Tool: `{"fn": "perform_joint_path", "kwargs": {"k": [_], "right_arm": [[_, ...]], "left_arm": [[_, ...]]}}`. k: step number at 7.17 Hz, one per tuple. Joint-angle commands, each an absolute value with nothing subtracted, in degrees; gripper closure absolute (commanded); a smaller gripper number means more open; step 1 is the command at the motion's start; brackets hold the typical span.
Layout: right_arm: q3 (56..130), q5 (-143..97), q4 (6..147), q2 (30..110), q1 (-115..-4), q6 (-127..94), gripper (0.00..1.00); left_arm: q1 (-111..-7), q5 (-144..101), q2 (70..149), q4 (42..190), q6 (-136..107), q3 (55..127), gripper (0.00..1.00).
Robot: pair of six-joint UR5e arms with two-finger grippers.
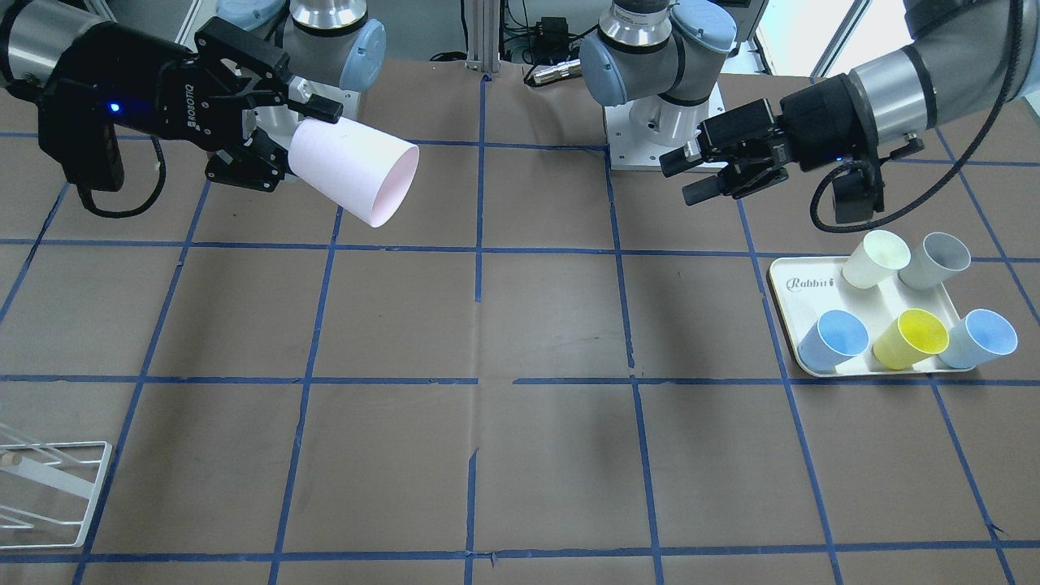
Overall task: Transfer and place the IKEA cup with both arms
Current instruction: 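Carry the pink cup toward the center while the left arm reaches toward it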
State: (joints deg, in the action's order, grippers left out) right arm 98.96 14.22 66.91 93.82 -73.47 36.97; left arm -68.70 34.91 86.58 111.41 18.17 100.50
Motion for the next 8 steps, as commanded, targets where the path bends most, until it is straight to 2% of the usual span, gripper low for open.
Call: {"fn": "perform_joint_path", "kwargs": {"k": [1, 3, 8], "right_arm": [[99.1, 11.4, 60.5, 93.0, -76.4, 38.0, 1.0], [99.1, 12.4, 60.1, 92.9, -79.0, 37.6, 1.0], [98.3, 15.5, 56.7, 94.0, -81.0, 36.7, 1.0]], "left_arm": [[-75.0, 20.9, 86.3, 111.5, 17.7, 104.1, 0.0], [-80.3, 10.8, 87.8, 110.9, 17.4, 104.4, 0.0], [-80.3, 13.1, 93.2, 107.1, 21.1, 104.9, 0.0]]}}
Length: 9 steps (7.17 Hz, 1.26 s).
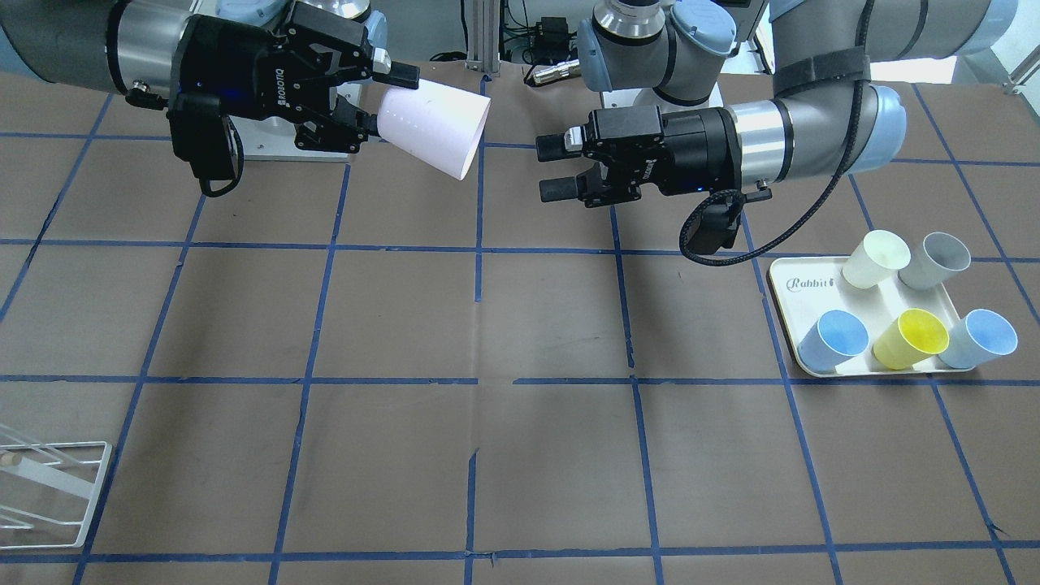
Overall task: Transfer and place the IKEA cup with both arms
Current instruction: 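Carry the pink cup toward the center while the left arm reaches toward it, then close the left gripper on the cup's open end beside the right gripper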
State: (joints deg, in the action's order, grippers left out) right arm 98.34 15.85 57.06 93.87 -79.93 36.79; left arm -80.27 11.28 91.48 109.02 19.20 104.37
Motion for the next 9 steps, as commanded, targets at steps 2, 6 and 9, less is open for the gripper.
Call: {"fn": "perform_joint_path", "kwargs": {"k": [2, 6, 9], "right_arm": [[98.3, 13.5, 56.6, 94.0, -81.7, 36.7, 1.0], [98.3, 10.6, 56.9, 93.2, -82.2, 35.4, 1.0], [98.4, 10.6, 57.1, 92.3, -82.2, 35.1, 1.0]], "left_arm": [[-81.4, 12.3, 93.5, 106.9, 23.0, 105.7, 0.0], [-81.4, 11.5, 90.4, 107.0, 23.6, 109.0, 0.0], [-82.9, 8.6, 89.3, 106.8, 22.5, 108.6, 0.0]]}}
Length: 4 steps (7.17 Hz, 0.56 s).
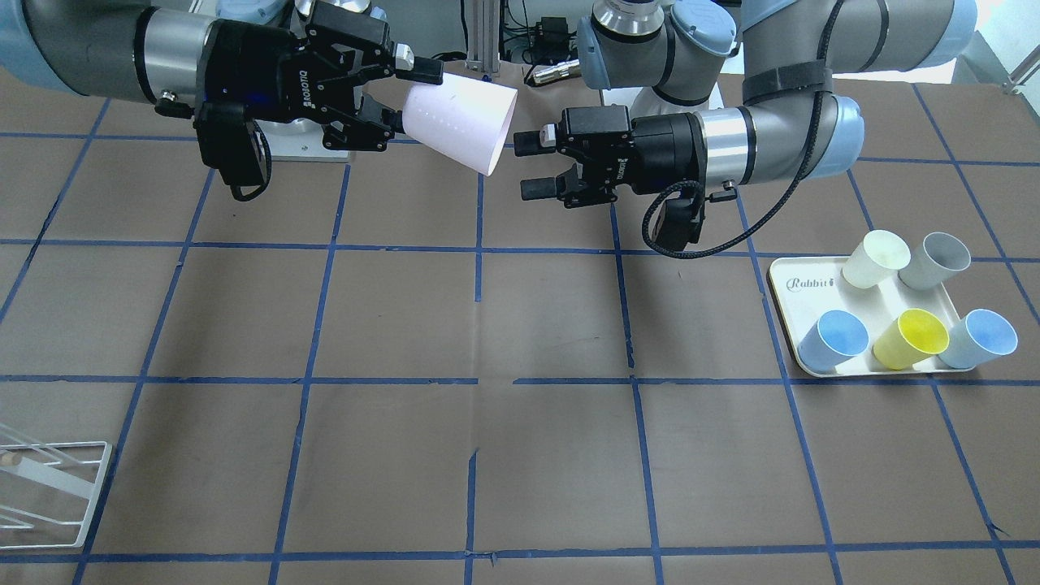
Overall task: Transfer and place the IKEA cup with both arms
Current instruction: 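Close the left gripper on the cup's open end beside the right gripper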
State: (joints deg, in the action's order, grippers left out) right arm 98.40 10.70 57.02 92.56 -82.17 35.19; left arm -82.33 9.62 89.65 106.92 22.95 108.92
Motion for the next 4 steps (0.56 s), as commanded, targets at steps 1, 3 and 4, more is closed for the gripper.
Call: {"fn": "perform_joint_path", "kwargs": {"k": [1, 3, 4], "right_arm": [[98.4, 10.5, 57.1, 92.1, -82.3, 35.1, 1.0], [98.4, 10.5, 57.1, 92.1, -83.3, 35.1, 1.0], [98.3, 10.5, 57.0, 92.3, -83.3, 35.0, 1.0]], "left_arm": [[-83.2, 7.0, 89.3, 106.7, 22.5, 108.5, 0.0], [-84.0, 6.3, 89.0, 105.6, 22.4, 108.3, 0.0], [-84.2, 6.3, 89.6, 104.6, 22.4, 108.4, 0.03]]}}
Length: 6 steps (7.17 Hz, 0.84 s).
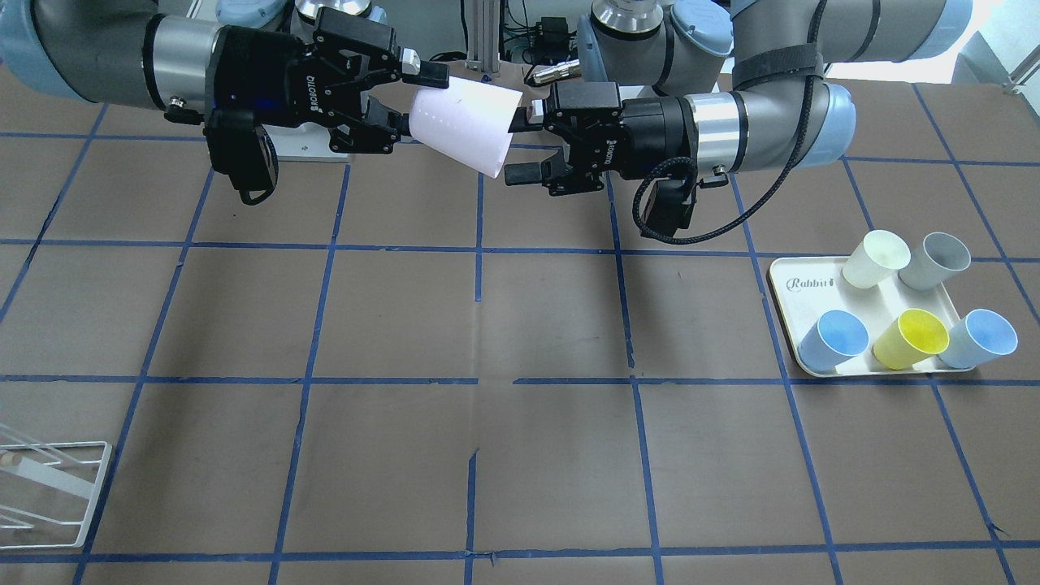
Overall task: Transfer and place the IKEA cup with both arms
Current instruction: 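Close the left gripper on the cup's open end beside the right gripper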
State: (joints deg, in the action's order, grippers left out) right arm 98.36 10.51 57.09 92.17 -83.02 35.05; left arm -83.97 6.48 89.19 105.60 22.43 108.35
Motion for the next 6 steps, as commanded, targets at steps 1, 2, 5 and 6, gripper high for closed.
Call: {"fn": "perform_joint_path", "kwargs": {"k": [1, 2, 5, 6], "right_arm": [[98.3, 10.5, 57.0, 92.5, -83.3, 34.7, 1.0], [98.3, 10.5, 56.9, 92.5, -83.3, 34.7, 1.0], [98.3, 10.5, 56.8, 92.8, -83.3, 34.6, 1.0], [98.3, 10.5, 56.8, 92.9, -83.3, 34.6, 0.98]], "left_arm": [[-84.2, 6.2, 89.1, 104.6, 22.3, 108.4, 0.11], [-84.2, 6.2, 88.9, 104.6, 22.4, 108.4, 0.22], [-84.3, 6.2, 88.6, 104.6, 22.5, 108.3, 0.46], [-84.3, 6.2, 88.2, 104.6, 22.5, 108.3, 0.51]]}}
